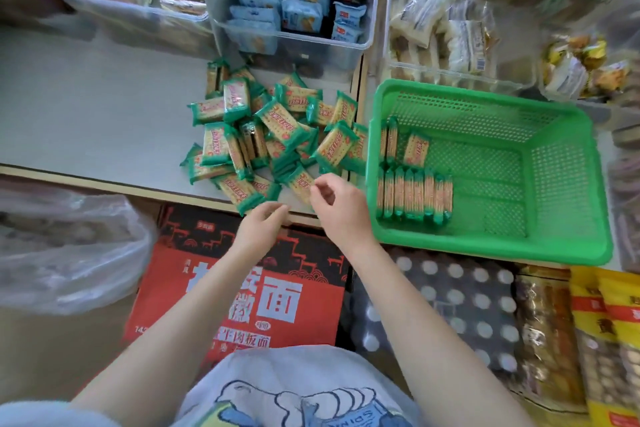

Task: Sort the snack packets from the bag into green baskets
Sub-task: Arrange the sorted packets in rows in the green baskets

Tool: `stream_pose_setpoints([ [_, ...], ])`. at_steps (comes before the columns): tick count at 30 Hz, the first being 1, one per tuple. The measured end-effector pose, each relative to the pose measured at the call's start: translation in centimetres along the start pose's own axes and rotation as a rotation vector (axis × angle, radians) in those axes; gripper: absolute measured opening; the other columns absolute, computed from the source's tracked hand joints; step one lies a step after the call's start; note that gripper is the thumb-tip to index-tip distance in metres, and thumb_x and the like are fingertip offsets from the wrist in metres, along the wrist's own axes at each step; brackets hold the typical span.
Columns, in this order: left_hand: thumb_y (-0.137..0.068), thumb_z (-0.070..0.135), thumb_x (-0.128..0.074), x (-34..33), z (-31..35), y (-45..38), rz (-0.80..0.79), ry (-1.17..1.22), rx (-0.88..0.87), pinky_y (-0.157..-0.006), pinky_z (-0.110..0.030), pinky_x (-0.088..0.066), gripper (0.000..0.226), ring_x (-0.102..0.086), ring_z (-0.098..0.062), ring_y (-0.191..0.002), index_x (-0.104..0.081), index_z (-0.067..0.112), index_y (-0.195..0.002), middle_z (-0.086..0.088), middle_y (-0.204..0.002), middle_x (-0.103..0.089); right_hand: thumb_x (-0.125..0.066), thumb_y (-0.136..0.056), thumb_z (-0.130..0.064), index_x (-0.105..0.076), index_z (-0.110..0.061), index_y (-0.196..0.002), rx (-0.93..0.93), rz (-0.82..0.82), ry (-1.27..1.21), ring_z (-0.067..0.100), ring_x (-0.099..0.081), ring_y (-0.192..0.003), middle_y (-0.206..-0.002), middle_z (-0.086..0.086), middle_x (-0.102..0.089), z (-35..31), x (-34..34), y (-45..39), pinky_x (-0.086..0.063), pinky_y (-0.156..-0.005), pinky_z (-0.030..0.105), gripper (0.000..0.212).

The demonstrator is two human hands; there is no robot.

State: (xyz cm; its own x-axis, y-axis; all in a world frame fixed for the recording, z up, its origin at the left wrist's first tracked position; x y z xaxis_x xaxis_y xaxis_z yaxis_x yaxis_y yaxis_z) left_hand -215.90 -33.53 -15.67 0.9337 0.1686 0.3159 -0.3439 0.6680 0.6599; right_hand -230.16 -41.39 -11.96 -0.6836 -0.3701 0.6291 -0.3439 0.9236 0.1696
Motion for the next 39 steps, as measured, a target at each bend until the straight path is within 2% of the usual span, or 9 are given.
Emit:
stream_pose_setpoints([
  [6, -0.098, 0.041, -0.058, 5.6, -4.2, 1.6, 0.011, 0.100, 0.041, -0.082, -0.030, -0.055, 0.023, -0.071, -0.013, -0.091, -0.065, 0.027, -0.116, 0.004, -0.100, -0.073, -0.066, -0.094, -0.034, -0.047, -0.011, -0.137, -0.352, -0.083, 0.386, 0.028, -0.043, -0.131, -0.139, 0.009, -0.048, 3.8, -7.5, -2.2, -0.040, -0.106, 0.044, 0.053],
  [11, -0.100, 0.039, -0.057, 7.5, -4.8, 1.3, -0.017, 0.164, 0.058, -0.088, -0.033, -0.057, 0.028, -0.072, -0.014, -0.090, -0.065, 0.022, -0.121, 0.001, -0.100, -0.074, -0.072, -0.082, -0.044, -0.054, -0.007, -0.124, -0.388, -0.081, 0.476, 0.032, -0.044, -0.124, -0.129, 0.012, -0.047, 3.2, -7.9, -2.8, -0.037, -0.104, 0.044, 0.059],
  [14, -0.101, 0.038, -0.055, 7.3, -4.4, 0.5, -0.076, 0.291, 0.086, -0.082, -0.030, -0.058, 0.033, -0.073, -0.018, -0.089, -0.064, 0.018, -0.125, -0.001, -0.100, -0.076, -0.073, -0.078, -0.046, -0.058, -0.009, -0.109, -0.413, -0.024, 0.289, 0.029, -0.053, -0.104, -0.109, 0.006, -0.047, 1.6, -6.8, -1.3, -0.048, -0.090, 0.042, 0.050],
  [17, -0.100, 0.042, -0.055, 6.4, -4.0, -0.1, -0.261, 0.500, 0.130, -0.089, -0.036, -0.057, 0.037, -0.072, -0.021, -0.100, -0.059, 0.020, -0.130, -0.003, -0.113, -0.075, -0.074, -0.083, -0.046, -0.060, -0.018, -0.100, -0.206, -0.184, 0.147, 0.013, -0.050, -0.088, -0.099, -0.001, -0.046, -1.1, -6.0, 1.5, -0.044, -0.075, 0.022, 0.036],
  [19, -0.093, 0.041, -0.060, 6.2, -4.1, -0.2, -0.308, 0.645, 0.164, -0.088, -0.039, -0.056, 0.042, -0.071, -0.023, -0.105, -0.058, 0.018, -0.129, -0.007, -0.117, -0.073, -0.074, -0.086, -0.045, -0.068, -0.021, -0.107, -0.130, -0.316, 0.084, 0.005, -0.051, -0.090, -0.100, -0.004, -0.052, -2.0, -6.0, 2.3, -0.040, -0.076, 0.012, 0.033],
  [24, -0.098, 0.025, -0.060, 8.5, -6.1, -0.9, -0.097, 0.784, 0.256, -0.089, -0.048, -0.055, 0.029, -0.072, -0.022, -0.104, -0.057, 0.017, -0.127, -0.003, -0.116, -0.074, -0.066, -0.095, -0.030, -0.071, -0.014, -0.110, -0.251, -0.168, 0.082, 0.015, -0.061, -0.099, -0.108, 0.003, -0.064, -1.1, -7.8, -1.7, -0.047, -0.087, 0.025, 0.022],
  [29, -0.094, 0.028, -0.066, 9.2, -5.8, -2.4, 0.014, 0.799, 0.265, -0.094, -0.046, -0.052, 0.027, -0.069, -0.023, -0.108, -0.064, 0.018, -0.119, -0.003, -0.112, -0.075, -0.065, -0.095, -0.041, -0.051, -0.006, -0.141, -0.238, -0.310, 0.225, 0.025, -0.041, -0.133, -0.140, 0.010, -0.048, -2.1, -12.1, -5.5, -0.036, -0.108, 0.034, 0.059],
  [34, -0.094, 0.029, -0.067, 8.6, -4.8, -3.3, -0.064, 0.775, 0.257, -0.091, -0.043, -0.053, 0.034, -0.069, -0.024, -0.109, -0.063, 0.017, -0.125, -0.006, -0.115, -0.074, -0.064, -0.090, -0.059, -0.044, -0.005, -0.146, -0.364, -0.344, 0.297, 0.031, -0.036, -0.138, -0.144, 0.016, -0.044, -2.3, -13.6, -6.4, -0.036, -0.109, 0.042, 0.080],
  [39, -0.099, 0.027, -0.059, 8.0, -4.8, -2.9, -0.168, 0.780, 0.254, -0.090, -0.041, -0.053, 0.034, -0.069, -0.024, -0.110, -0.061, 0.013, -0.130, -0.009, -0.117, -0.073, -0.063, -0.091, -0.058, -0.039, -0.007, -0.150, -0.481, -0.396, 0.106, 0.029, -0.042, -0.138, -0.150, 0.013, -0.043, -2.4, -12.3, -6.8, -0.037, -0.108, 0.040, 0.081],
])
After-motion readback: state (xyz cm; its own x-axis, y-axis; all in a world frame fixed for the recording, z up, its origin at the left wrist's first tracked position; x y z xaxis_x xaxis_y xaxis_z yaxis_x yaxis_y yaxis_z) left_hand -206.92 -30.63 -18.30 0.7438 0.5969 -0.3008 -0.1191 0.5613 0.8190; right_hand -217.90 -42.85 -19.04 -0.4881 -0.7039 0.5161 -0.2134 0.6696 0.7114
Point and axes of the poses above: each hand's wrist, its own y-axis away from the middle knuckle, its own x-axis out of the back of the hand, z = x × y, the point moved 1 cm from there along -y, towards the middle knuckle
